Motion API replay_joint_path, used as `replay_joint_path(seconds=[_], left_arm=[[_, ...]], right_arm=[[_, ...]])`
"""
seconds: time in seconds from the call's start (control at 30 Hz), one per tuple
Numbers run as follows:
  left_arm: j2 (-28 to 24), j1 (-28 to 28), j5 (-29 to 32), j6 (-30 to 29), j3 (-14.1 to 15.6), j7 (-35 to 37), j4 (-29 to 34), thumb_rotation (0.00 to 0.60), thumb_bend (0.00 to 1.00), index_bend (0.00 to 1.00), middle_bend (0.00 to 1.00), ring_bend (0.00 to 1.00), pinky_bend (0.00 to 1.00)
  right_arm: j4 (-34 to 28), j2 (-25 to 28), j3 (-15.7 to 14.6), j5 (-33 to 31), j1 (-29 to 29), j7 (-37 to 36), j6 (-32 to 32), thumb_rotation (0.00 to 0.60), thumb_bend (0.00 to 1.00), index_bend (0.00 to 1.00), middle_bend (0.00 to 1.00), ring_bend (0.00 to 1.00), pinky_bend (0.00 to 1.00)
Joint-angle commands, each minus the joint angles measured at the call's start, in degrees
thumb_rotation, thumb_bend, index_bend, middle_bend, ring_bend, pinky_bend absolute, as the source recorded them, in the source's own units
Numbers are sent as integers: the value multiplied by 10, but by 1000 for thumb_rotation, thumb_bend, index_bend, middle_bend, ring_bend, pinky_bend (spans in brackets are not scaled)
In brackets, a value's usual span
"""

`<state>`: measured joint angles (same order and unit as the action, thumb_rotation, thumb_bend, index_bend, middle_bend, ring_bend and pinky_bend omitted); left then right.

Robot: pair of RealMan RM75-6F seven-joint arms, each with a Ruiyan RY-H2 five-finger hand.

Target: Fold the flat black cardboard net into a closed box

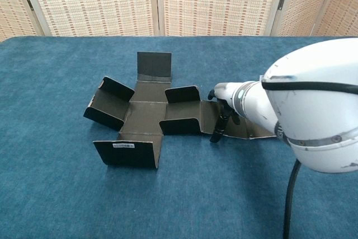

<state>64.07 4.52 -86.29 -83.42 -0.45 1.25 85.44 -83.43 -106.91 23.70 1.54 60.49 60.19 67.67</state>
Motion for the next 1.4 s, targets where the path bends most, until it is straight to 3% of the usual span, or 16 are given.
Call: replay_joint_path(seconds=[0.03,0.3,0.4,0.5,0.6,0.67,0.77,0.9,1.0,1.17,1.4], left_arm=[[1,0,1,0,0,3,-2,600,204,43,0,20,172],[2,0,5,5,-1,9,-7,600,204,43,0,20,172],[2,1,6,7,-1,12,-8,600,203,43,0,20,172],[3,3,7,9,-3,17,-9,600,203,43,0,19,172],[4,5,6,9,-4,20,-11,600,204,49,0,20,173],[15,19,4,17,-16,41,-20,600,204,68,0,30,181],[38,48,7,37,-36,74,-47,600,204,146,38,165,271],[80,94,20,69,-70,98,-92,600,263,244,172,505,603],[111,134,35,107,-90,72,-128,600,293,261,222,646,744],[163,189,46,153,-101,-6,-182,600,293,213,228,695,837],[224,234,46,196,-90,-76,-232,600,201,84,150,678,841]], right_arm=[[10,-5,2,-5,6,5,0,600,128,0,0,753,1000],[46,-19,8,-24,23,27,-8,600,197,3,8,754,1000],[55,-24,10,-28,30,36,-6,600,240,122,75,763,1000],[55,-29,11,-17,32,32,4,600,291,336,212,782,1000],[52,-29,11,-7,31,25,9,600,311,426,289,789,1000],[21,-18,1,44,20,-1,26,600,317,464,344,792,1000],[-37,9,-28,104,-10,-36,35,600,317,464,377,792,1000],[-73,31,-53,152,-27,-53,31,600,317,464,399,793,1000],[-86,41,-65,175,-31,-57,28,600,317,464,403,793,1000],[-90,46,-78,196,-31,-52,32,600,317,464,403,792,1000],[-73,39,-86,195,-27,-40,28,600,317,464,403,792,1000]])
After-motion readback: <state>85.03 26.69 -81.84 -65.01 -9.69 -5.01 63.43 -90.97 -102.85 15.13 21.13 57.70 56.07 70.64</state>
